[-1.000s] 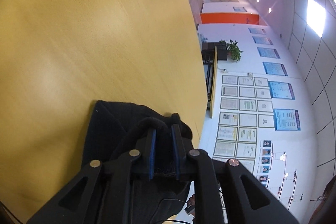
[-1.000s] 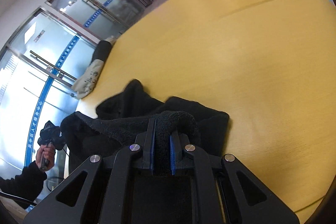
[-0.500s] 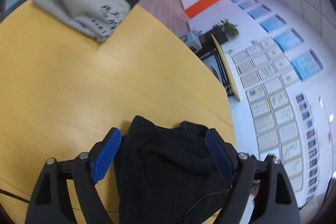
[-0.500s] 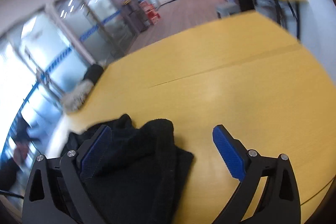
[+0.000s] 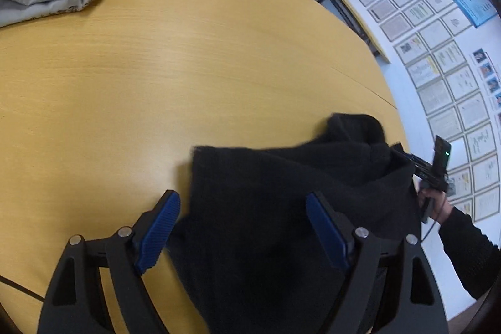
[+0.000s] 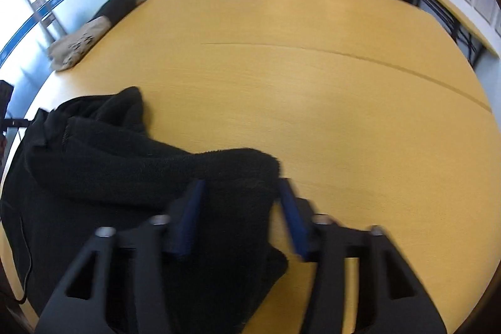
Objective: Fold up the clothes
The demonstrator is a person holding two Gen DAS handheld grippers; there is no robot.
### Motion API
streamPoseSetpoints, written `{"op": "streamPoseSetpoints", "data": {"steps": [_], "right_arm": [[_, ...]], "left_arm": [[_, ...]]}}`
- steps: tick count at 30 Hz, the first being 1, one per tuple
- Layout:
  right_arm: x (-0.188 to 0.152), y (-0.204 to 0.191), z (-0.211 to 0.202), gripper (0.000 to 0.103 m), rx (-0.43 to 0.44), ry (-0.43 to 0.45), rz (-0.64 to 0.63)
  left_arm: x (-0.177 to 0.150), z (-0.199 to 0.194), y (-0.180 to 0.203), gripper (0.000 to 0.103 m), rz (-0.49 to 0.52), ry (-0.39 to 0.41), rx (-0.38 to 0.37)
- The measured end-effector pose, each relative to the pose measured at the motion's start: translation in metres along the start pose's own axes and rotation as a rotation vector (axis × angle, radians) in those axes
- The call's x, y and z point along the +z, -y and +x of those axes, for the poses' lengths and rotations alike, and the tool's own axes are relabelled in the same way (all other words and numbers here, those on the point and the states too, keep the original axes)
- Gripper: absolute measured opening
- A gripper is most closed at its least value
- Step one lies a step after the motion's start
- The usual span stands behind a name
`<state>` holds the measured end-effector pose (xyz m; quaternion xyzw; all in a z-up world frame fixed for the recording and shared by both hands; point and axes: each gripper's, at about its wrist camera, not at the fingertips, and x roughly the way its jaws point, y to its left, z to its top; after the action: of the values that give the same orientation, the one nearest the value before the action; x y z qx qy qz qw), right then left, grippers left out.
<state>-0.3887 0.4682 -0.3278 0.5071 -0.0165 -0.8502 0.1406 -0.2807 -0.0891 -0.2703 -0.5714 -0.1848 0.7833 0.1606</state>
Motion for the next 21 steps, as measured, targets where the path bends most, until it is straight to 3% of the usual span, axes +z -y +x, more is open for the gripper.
{"op": "streamPoseSetpoints", "data": {"steps": [2, 7, 10, 11, 12, 13, 14, 15, 18, 21], "right_arm": [[-0.003, 0.012, -0.004, 0.011, 0.001, 0.001, 0.046], [-0.021, 0.046, -0.02, 0.015, 0.088, 0.044, 0.223], [-0.027, 0.046, -0.021, 0.033, 0.156, 0.031, 0.258], [-0.028, 0.045, -0.019, 0.048, 0.186, 0.022, 0.266], [-0.028, 0.044, -0.015, 0.051, 0.189, 0.005, 0.273], [-0.028, 0.044, -0.012, 0.048, 0.191, -0.012, 0.28], [-0.025, 0.044, -0.007, 0.03, 0.211, -0.029, 0.293], [-0.016, 0.036, -0.001, 0.009, 0.227, -0.026, 0.292], [-0.004, 0.02, -0.023, 0.007, 0.218, 0.075, 0.234], [-0.008, 0.018, -0.075, 0.007, 0.313, 0.272, 0.216]], "left_arm": [[0.001, 0.006, -0.007, 0.081, -0.014, -0.003, 0.019], [0.001, 0.0, -0.015, 0.079, -0.034, 0.011, -0.003], [0.003, 0.003, -0.008, 0.079, -0.006, -0.007, -0.029], [0.004, 0.005, -0.005, 0.079, 0.008, -0.016, -0.035], [0.004, 0.007, -0.001, 0.079, 0.021, -0.025, -0.042], [0.005, 0.008, 0.002, 0.079, 0.033, -0.033, -0.048], [0.008, 0.009, 0.002, 0.077, 0.025, -0.032, -0.046], [0.012, 0.01, 0.003, 0.064, 0.016, -0.03, -0.046], [0.018, 0.0, -0.008, 0.035, -0.046, 0.009, -0.101], [0.017, -0.02, -0.014, 0.022, -0.041, 0.045, -0.156]]}}
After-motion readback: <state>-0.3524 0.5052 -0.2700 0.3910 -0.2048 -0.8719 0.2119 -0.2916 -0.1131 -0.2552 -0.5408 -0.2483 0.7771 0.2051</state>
